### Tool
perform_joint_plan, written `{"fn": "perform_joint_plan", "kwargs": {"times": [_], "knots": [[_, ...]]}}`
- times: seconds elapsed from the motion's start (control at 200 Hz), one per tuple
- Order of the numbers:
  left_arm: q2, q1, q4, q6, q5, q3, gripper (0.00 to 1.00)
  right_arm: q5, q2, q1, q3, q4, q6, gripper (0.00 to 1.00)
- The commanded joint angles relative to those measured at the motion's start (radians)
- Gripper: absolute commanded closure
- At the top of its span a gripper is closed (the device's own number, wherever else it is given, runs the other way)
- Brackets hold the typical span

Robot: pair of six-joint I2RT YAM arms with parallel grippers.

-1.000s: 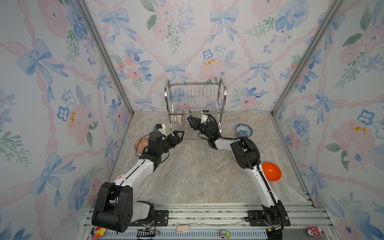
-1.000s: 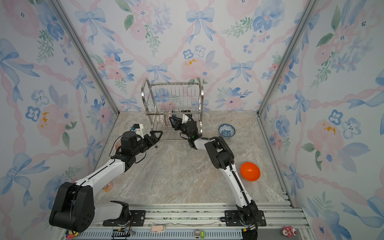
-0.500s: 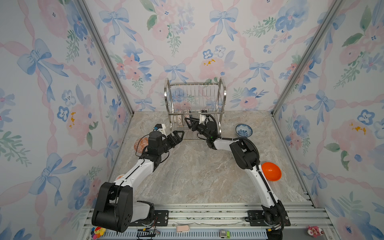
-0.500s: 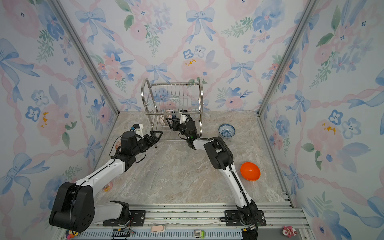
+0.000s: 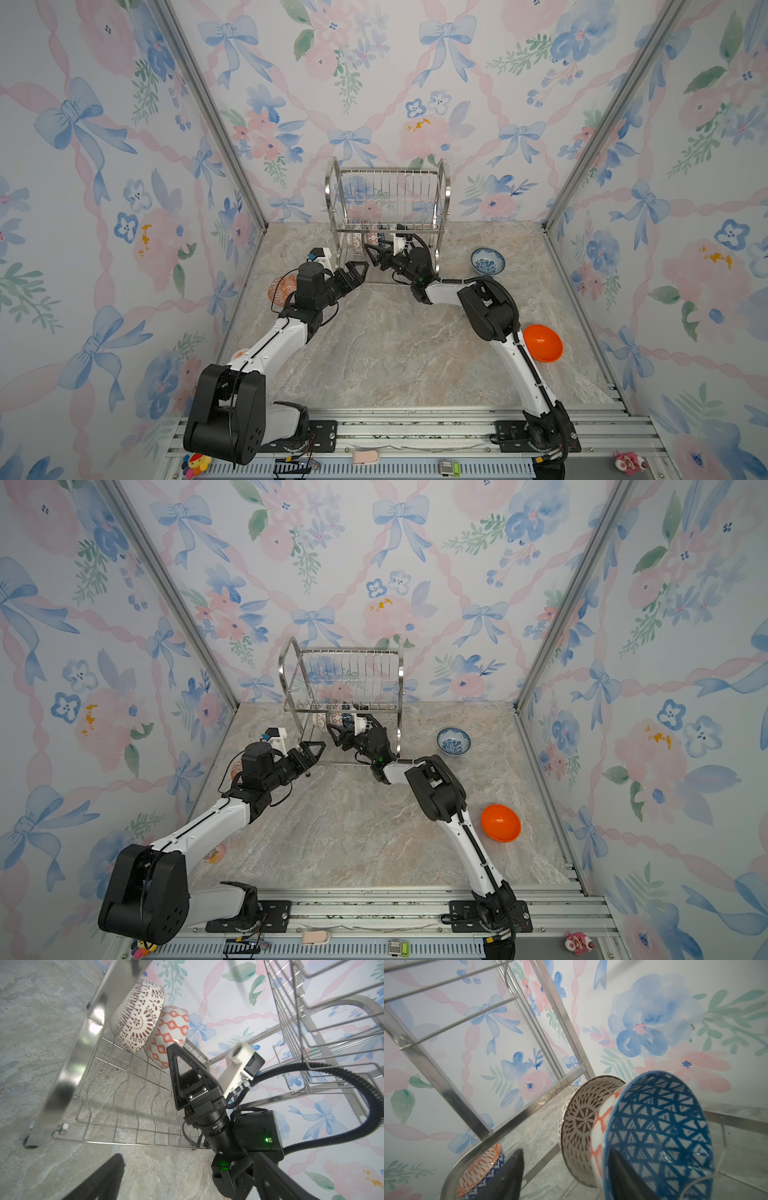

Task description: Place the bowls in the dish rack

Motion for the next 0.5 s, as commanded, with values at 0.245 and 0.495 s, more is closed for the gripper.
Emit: {"fn": "perform_joint_plan", "kwargs": {"times": [0.245,0.495], "knots": [[-0.007,0.008,-0.013,0.027,0.001,0.003,0.02,0.029,-0.068,0.028,-0.077,0.074,-0.149,0.25],[-0.006,0.009,-0.013,0.026,0.001,0.002,0.02,0.048,-0.055,0.03,-0.112,0.152,-0.192,0.19]]}}
